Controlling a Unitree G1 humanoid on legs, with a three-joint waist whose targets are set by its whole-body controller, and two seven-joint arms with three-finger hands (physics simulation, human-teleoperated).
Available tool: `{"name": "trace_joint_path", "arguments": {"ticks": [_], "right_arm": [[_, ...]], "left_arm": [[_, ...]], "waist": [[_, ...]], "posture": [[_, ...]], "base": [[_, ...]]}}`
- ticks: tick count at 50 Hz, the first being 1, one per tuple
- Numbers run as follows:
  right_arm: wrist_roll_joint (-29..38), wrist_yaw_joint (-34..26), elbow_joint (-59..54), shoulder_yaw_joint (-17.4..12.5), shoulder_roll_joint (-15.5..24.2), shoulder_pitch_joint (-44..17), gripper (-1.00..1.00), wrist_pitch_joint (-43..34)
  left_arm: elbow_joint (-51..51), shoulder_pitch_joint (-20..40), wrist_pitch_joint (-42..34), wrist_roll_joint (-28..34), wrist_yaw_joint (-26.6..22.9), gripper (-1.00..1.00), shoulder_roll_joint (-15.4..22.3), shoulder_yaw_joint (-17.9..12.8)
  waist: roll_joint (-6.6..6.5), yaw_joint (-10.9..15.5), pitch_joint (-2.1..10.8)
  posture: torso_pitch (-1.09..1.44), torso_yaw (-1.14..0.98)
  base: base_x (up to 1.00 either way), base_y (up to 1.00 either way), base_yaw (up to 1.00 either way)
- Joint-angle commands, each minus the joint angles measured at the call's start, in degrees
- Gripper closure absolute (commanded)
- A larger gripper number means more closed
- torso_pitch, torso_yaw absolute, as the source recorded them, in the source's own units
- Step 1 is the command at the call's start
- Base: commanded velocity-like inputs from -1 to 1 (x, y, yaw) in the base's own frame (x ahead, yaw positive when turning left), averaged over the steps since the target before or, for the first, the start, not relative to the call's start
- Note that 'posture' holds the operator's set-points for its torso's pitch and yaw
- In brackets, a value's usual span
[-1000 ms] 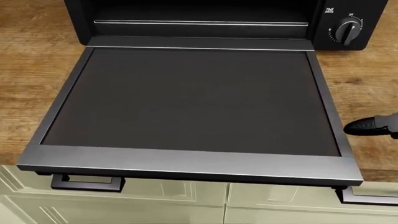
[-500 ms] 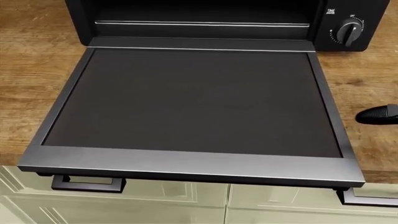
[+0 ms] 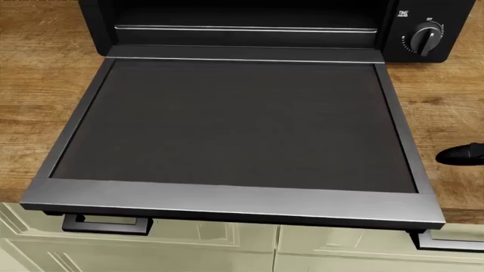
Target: Close the toaster oven door.
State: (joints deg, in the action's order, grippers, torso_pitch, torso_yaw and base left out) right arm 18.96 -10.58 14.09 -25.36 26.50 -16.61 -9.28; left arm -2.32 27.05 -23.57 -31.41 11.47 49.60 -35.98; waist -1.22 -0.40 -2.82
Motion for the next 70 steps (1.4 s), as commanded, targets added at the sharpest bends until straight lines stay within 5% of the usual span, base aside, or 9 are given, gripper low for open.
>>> {"name": "trace_joint_path", "arguments": {"ticks": [1,70], "right_arm": [[0.3,0.7,1.6,-0.7,0.9,-1.1,-1.0,1.9],[-1.4,-6.6,9.4,2.5,-6.4,3.6,-1.0,1.5]], "left_arm": [[-1.6,1.3,1.5,0.2,-0.1,-1.0,1.5,-0.9],[-1.7,1.2,1.2,-0.3,-0.1,-1.0,1.5,-1.1]], "waist": [[-0.15,0.0,1.13],[-0.48,-0.4,1.45]], "posture": [[0.0,0.0],[0.0,0.0]], "base": [[0.0,0.0,0.0],[0.0,0.0,0.0]]}}
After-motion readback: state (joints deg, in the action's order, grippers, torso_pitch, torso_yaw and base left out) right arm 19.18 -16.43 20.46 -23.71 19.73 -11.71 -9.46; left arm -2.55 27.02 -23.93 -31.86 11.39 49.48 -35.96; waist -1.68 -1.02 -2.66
